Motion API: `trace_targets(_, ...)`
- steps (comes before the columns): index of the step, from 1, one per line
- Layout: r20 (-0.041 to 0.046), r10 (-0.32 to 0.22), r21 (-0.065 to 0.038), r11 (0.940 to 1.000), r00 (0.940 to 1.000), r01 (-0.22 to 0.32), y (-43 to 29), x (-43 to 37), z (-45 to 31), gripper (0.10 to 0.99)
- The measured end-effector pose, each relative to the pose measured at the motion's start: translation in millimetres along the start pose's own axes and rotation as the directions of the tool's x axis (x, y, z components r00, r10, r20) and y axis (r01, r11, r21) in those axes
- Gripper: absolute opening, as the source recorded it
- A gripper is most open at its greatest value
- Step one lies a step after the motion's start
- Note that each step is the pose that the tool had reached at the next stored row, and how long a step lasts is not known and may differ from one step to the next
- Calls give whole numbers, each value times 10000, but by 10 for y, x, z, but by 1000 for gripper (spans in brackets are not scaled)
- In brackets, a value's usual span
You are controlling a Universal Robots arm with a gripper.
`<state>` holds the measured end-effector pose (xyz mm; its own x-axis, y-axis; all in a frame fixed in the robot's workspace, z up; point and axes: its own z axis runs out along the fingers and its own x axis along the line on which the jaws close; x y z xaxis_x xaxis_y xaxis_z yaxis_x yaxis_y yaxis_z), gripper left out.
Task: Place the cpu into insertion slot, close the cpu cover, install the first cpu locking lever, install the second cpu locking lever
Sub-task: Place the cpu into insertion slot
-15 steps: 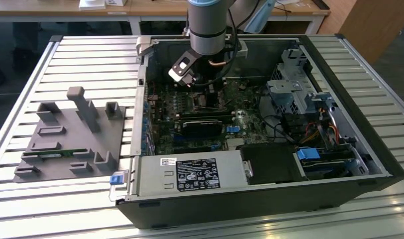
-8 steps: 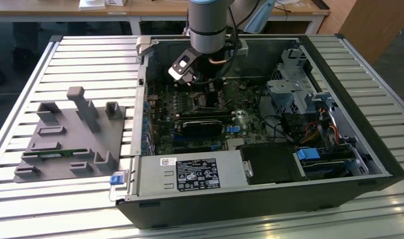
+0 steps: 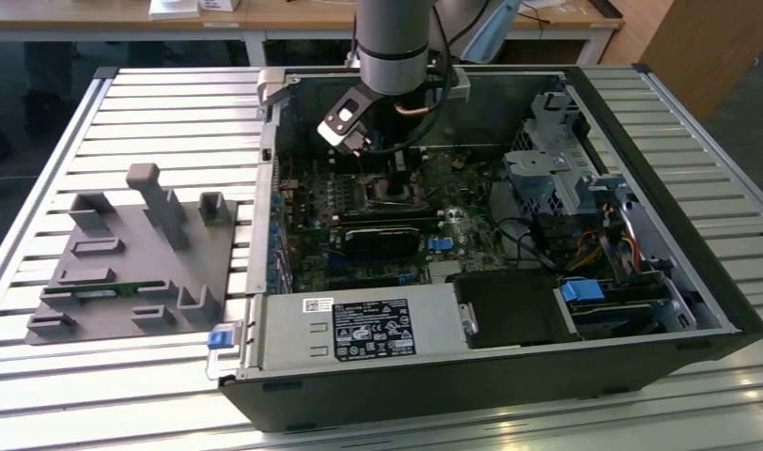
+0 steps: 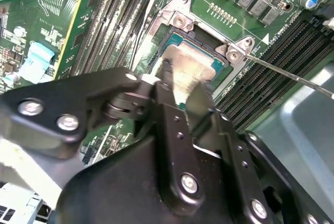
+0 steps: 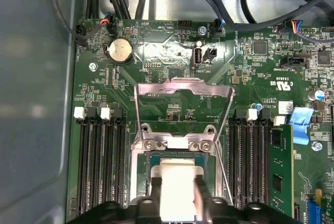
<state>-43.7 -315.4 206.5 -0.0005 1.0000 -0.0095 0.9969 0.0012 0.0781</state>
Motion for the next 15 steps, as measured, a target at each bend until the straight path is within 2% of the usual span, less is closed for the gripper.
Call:
trace_targets(1,3,-2,5,10000,10000,2,2,0,-1,361)
trace_targets(3,6,0,18,10000,10000,0,10,0,-5,243)
trace_targets(4,4,-1,24,10000,10000,1,15,0,-5,243)
trace_targets(6,7,-1,41,10000,10000,1,24,-1,-7,125)
trace_targets(15,7,-2,52,10000,10000,2,29,-1,-47,106)
